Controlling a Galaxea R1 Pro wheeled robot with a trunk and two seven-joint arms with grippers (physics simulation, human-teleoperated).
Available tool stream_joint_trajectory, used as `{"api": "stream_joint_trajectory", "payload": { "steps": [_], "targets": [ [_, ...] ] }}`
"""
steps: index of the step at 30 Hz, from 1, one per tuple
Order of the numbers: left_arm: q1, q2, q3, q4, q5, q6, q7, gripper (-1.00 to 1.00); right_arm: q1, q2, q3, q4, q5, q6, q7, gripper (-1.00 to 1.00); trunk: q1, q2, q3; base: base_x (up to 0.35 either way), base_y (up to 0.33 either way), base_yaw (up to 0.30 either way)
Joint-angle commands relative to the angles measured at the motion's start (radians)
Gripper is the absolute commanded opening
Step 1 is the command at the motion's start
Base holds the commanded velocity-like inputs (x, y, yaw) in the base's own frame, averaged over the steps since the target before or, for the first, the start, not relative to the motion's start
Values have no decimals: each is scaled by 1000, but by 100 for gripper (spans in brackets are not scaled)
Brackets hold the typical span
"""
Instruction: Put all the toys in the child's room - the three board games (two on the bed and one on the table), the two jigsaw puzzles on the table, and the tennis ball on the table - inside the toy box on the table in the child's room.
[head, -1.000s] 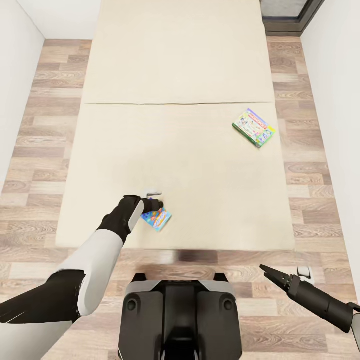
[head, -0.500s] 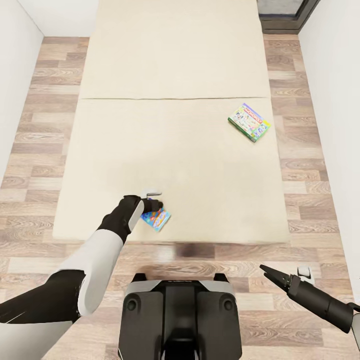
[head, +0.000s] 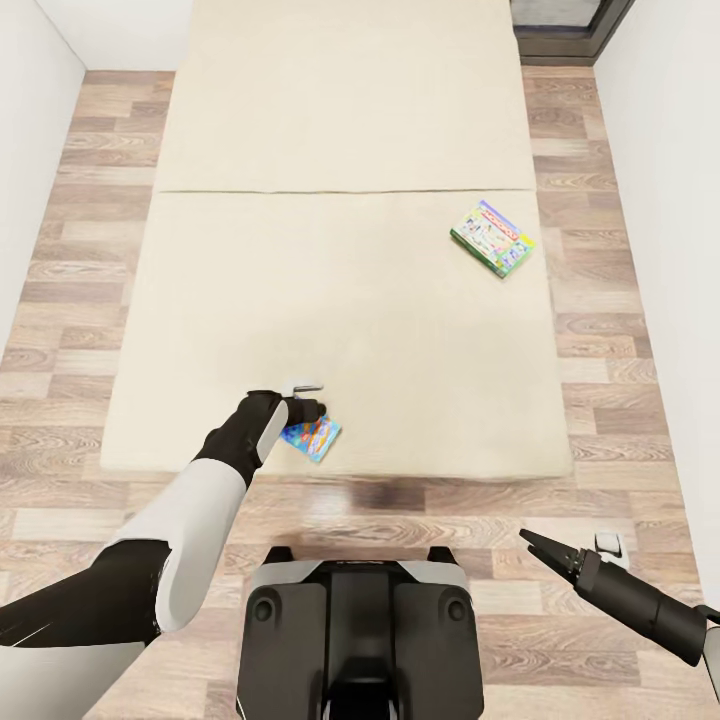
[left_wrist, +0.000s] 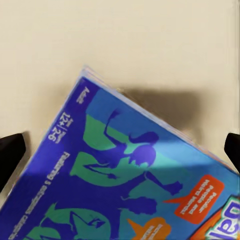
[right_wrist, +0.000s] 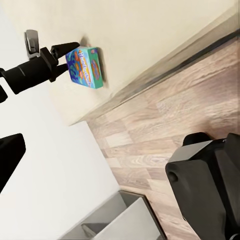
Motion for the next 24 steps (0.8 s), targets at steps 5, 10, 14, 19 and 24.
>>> {"api": "stream_joint_trajectory", "payload": {
  "steps": [5,10,14,19,24],
  "targets": [
    [0,-1,7,9,17,7,3,100,0,0,-1,0,4,3,5,100,1,-1,-1,-28,-22,0],
    [0,-1,7,9,17,7,3,100,0,0,-1,0,4,3,4,100,1,-1,-1,-55,-5,0],
    [0,-1,7,9,16,7,3,100,0,1,-1,0,5,3,3,100,1,-1,-1,-75,-1,0],
    [0,-1,7,9,16,7,3,100,0,1,-1,0,7,3,2,100,1,-1,-1,-23,0,0],
    [0,-1,7,9,16,7,3,100,0,1,-1,0,6,3,2,100,1,-1,-1,-10,0,0]
  ]
}}
